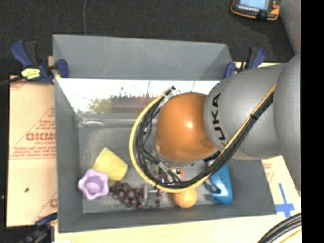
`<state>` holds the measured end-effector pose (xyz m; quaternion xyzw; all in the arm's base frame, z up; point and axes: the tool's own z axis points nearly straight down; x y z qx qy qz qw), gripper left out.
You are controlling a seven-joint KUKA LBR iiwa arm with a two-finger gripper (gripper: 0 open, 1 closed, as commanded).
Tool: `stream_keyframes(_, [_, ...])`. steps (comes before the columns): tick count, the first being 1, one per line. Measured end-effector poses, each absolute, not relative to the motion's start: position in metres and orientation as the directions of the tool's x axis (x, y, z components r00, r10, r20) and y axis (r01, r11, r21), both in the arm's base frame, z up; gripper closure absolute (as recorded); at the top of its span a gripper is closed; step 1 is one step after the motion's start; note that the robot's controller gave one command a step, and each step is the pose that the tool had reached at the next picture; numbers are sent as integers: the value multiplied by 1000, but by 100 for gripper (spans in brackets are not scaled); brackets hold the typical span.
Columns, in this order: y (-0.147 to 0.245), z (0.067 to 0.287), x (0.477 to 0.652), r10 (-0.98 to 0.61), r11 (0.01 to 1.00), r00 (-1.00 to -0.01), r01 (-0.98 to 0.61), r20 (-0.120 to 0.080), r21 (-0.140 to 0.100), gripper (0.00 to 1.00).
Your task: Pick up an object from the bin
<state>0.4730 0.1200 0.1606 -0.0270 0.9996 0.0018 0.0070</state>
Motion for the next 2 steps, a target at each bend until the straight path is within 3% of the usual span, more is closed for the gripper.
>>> stream_keyframes(1, [120,99,473,227,974,-974,227,-1,3,0])
stream_keyframes(2, [114,72,475,54,999,-998,54,-22,7,0])
